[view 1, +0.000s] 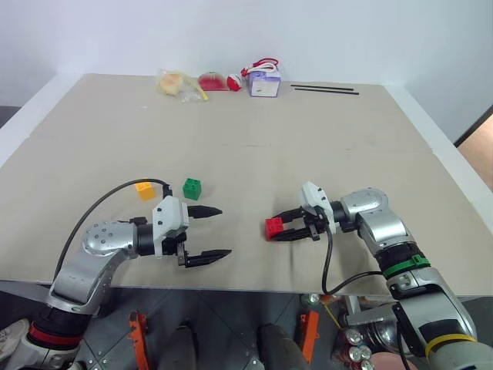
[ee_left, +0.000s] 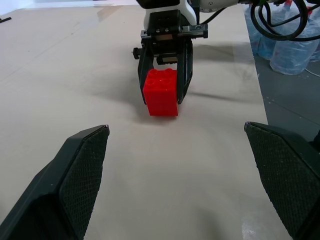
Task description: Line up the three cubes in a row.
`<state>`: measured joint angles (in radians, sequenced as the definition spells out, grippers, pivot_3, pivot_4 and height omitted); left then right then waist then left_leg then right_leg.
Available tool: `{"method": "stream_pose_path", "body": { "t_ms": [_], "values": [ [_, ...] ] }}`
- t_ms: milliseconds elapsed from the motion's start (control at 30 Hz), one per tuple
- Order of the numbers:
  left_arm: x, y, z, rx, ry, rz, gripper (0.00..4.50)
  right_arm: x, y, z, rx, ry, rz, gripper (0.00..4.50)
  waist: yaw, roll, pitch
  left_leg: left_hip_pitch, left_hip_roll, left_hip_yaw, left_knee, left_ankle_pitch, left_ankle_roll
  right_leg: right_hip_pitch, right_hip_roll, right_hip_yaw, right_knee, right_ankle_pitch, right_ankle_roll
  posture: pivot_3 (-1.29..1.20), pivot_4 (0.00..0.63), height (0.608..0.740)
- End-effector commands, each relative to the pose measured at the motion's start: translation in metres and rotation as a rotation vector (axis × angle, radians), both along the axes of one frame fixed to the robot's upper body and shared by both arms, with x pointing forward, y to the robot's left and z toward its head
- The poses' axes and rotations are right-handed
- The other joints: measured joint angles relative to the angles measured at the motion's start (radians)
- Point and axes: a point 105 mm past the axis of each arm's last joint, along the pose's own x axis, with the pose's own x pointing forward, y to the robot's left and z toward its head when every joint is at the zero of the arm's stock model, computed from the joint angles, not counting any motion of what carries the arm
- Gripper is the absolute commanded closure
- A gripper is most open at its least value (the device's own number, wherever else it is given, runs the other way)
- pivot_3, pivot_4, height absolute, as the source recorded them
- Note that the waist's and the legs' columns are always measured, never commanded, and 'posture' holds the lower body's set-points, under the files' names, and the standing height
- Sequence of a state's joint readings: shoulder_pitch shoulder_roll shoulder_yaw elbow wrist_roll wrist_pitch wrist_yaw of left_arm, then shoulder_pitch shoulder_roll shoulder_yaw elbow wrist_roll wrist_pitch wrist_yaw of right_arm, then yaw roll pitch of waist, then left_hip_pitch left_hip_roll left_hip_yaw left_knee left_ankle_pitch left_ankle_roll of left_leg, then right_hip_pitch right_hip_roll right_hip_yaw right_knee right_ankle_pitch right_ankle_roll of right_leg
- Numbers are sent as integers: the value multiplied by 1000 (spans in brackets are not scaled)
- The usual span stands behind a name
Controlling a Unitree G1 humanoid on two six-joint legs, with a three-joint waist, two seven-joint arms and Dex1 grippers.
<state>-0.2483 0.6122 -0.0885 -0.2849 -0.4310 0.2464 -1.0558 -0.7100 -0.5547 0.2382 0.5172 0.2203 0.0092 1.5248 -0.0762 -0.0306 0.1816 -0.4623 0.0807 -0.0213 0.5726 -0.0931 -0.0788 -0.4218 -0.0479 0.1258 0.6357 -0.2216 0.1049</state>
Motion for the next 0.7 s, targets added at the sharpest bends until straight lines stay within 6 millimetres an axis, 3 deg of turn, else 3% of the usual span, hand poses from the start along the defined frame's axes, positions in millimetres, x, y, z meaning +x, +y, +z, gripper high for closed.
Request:
{"method": "stream_pose_path", "body": {
  "t_ms": [33,200,267,500,700],
  "values": [
    [1,-2,10,-27,-39,19,0,3,-3,3,-2,5,-22,2209,0,0,0,0,0,0,0,0,0,0,0,0,0,0,0,0,150,738],
    [6,-2,11,-69,-33,81,0,3,-2,13,44,28,-39,493,0,0,0,0,0,0,1,0,0,0,0,0,1,0,0,0,150,738],
    [9,-2,12,-108,-38,146,0,3,2,25,106,38,-45,18,0,0,0,0,0,0,1,0,0,0,0,0,1,0,0,0,150,738],
    [36,10,21,-269,-99,598,0,19,22,82,350,-14,-190,18,2,0,0,0,0,-1,2,0,0,0,1,0,4,0,0,0,150,738],
    [57,24,14,-324,-99,931,0,35,36,97,394,-85,-310,18,2,0,0,0,0,-3,9,0,-1,1,2,0,7,1,1,0,150,738]
  ]
}}
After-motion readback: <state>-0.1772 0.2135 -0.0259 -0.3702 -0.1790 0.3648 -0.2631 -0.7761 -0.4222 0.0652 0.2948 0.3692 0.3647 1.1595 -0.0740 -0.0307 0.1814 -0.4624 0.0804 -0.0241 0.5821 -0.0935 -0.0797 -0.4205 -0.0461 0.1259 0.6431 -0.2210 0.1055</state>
